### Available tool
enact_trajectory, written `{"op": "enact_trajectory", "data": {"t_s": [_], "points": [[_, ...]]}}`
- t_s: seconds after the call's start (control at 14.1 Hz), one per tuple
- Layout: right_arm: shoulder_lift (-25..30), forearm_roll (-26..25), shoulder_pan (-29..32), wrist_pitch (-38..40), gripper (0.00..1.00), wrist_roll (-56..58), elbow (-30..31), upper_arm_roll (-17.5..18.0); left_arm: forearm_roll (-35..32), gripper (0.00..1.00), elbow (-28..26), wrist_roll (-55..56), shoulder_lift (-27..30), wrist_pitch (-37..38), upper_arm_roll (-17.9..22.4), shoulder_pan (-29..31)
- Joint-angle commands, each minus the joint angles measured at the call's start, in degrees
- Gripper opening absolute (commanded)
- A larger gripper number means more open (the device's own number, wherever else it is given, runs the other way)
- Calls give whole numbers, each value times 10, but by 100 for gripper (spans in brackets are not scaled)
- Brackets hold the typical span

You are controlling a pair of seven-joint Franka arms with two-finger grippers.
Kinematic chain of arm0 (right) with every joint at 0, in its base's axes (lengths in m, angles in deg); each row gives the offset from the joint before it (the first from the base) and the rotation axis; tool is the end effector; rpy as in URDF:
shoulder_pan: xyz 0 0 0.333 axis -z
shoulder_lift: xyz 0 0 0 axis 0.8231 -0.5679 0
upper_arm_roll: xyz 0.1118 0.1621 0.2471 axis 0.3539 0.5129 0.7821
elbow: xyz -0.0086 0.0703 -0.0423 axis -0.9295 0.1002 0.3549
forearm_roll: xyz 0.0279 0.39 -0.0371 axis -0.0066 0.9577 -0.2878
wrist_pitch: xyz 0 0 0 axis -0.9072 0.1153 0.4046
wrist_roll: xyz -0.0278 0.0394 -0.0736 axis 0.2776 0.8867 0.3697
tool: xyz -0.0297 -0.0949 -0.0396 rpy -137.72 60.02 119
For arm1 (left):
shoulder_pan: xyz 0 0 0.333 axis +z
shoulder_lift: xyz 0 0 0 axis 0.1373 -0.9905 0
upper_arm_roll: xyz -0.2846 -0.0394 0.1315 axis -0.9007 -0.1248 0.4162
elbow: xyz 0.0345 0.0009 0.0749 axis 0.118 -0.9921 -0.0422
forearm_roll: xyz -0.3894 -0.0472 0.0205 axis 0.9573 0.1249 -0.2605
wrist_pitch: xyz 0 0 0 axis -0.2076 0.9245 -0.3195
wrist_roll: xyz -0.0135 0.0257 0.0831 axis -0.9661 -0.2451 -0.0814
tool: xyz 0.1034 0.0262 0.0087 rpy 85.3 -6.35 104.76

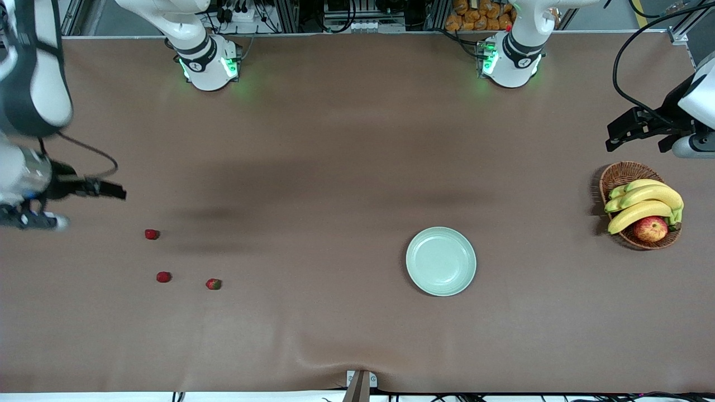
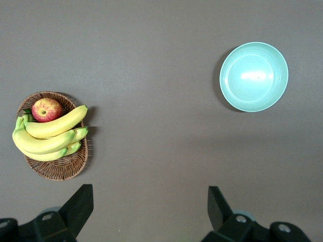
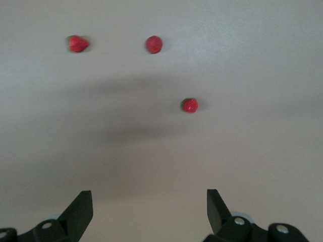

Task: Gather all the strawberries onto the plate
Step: 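Lower the right gripper over a red strawberry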

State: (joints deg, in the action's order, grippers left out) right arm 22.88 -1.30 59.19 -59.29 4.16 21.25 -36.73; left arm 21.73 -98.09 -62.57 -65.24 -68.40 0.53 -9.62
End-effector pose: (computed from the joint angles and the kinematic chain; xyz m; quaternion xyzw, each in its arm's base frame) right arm 0.6172 -0.0581 0.4294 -0.9943 0.0589 0.0876 0.0156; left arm 0.5515 -0.0370 0.6365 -0.9999 0.0131 -0.0076 0.0005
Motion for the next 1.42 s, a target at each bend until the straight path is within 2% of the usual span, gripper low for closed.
{"op": "enact_trajectory", "data": {"t_s": [0.0, 0.21, 0.5, 0.64, 0.92, 1.35], "points": [[-63, -24, 21, -42, 100, 7, -13, 5, 10, 100, 5, 9, -2, 9, -1, 0], [-100, -32, 38, -94, 100, 7, 7, 5, 9, 100, 5, 9, -3, 10, 0, -1], [-102, -32, 38, -256, 100, 7, 116, 5, 9, 100, 5, 5, -4, 10, 0, 1], [-110, -31, 38, -317, 100, 7, 146, 5, 9, 100, 5, 3, -5, 10, 0, 1], [-144, -32, 39, -362, 100, 8, 149, 5, 10, 100, 5, 7, -9, 10, 0, -1], [-170, -31, 55, -388, 100, 26, 148, 6, 10, 100, 4, 8, -9, 10, 0, 0]]}}
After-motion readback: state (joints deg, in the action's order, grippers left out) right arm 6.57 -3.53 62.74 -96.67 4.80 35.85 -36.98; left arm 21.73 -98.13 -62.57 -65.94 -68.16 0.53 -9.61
